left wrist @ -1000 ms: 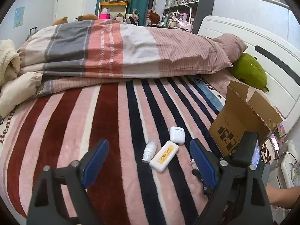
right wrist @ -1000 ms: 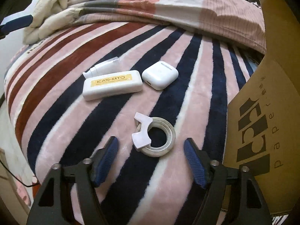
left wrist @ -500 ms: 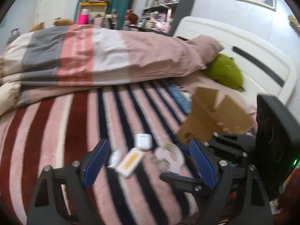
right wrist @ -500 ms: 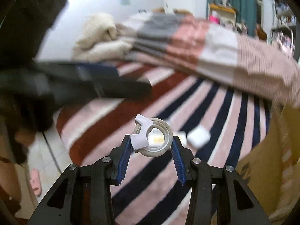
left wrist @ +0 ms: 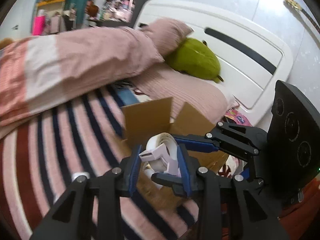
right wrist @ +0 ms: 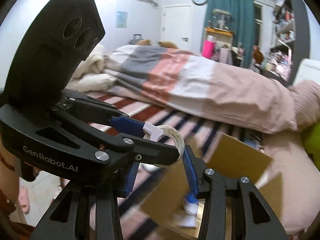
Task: Organize rigid objects
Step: 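Carry the tape roll into the cardboard box and release it, then move the open right tool back over the white soap box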
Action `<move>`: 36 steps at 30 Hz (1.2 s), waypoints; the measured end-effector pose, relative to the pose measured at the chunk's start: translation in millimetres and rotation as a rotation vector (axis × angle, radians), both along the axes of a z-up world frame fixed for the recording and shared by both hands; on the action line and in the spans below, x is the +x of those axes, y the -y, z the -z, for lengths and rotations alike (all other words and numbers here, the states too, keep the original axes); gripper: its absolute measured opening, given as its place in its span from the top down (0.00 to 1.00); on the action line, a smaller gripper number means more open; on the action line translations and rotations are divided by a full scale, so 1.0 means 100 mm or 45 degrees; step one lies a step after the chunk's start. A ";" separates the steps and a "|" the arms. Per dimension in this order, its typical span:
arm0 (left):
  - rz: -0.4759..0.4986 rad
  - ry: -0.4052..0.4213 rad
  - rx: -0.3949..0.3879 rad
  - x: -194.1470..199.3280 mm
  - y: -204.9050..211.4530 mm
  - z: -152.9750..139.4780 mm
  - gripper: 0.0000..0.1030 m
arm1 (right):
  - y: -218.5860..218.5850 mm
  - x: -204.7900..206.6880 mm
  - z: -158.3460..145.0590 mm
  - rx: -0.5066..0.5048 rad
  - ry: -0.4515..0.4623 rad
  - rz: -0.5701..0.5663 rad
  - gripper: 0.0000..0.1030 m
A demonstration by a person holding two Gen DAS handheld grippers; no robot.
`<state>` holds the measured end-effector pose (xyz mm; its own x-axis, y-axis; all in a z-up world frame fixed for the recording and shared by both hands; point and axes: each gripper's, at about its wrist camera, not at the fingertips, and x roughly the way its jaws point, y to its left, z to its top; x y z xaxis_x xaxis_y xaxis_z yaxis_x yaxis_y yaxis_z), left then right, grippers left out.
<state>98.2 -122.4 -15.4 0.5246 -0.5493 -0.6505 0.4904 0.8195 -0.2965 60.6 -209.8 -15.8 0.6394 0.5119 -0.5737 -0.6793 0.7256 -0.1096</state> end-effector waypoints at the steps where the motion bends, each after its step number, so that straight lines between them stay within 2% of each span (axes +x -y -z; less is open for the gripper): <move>1: 0.024 -0.019 0.010 0.08 0.13 0.02 0.68 | 0.10 0.05 0.01 -0.008 -0.011 0.024 0.63; 5: 0.079 -0.083 0.060 0.29 0.51 0.14 0.68 | 0.42 0.26 0.07 -0.080 -0.108 0.111 0.63; 10: 0.091 -0.113 0.108 0.37 0.70 0.22 0.68 | 0.57 0.42 0.18 -0.172 -0.212 0.163 0.62; 11: 0.084 -0.106 0.118 0.36 0.71 0.22 0.63 | 0.59 0.42 0.19 -0.178 -0.226 0.169 0.62; 12: 0.077 -0.097 0.123 0.35 0.70 0.21 0.54 | 0.59 0.44 0.21 -0.190 -0.237 0.175 0.60; 14: 0.053 -0.068 0.127 0.30 0.64 0.18 0.40 | 0.59 0.41 0.23 -0.197 -0.233 0.184 0.48; 15: 0.040 -0.046 0.133 0.26 0.60 0.15 0.39 | 0.59 0.40 0.22 -0.194 -0.226 0.184 0.39; 17: 0.014 -0.020 0.135 0.21 0.51 0.11 0.37 | 0.56 0.36 0.22 -0.189 -0.224 0.175 0.39; 23: -0.110 0.077 0.084 -0.04 -0.05 -0.10 0.29 | 0.24 0.19 0.09 -0.164 -0.172 0.085 0.39; 28: -0.346 0.151 0.105 -0.32 -0.89 -0.15 0.24 | -0.29 0.00 0.01 -0.097 -0.154 -0.099 0.39; 32: -0.481 0.135 0.141 -0.48 -1.46 0.03 0.24 | -0.87 -0.09 0.23 -0.086 -0.256 -0.268 0.39; 36: -0.565 0.065 0.157 -0.59 -1.89 0.41 0.24 | -1.28 -0.06 0.69 -0.106 -0.396 -0.328 0.38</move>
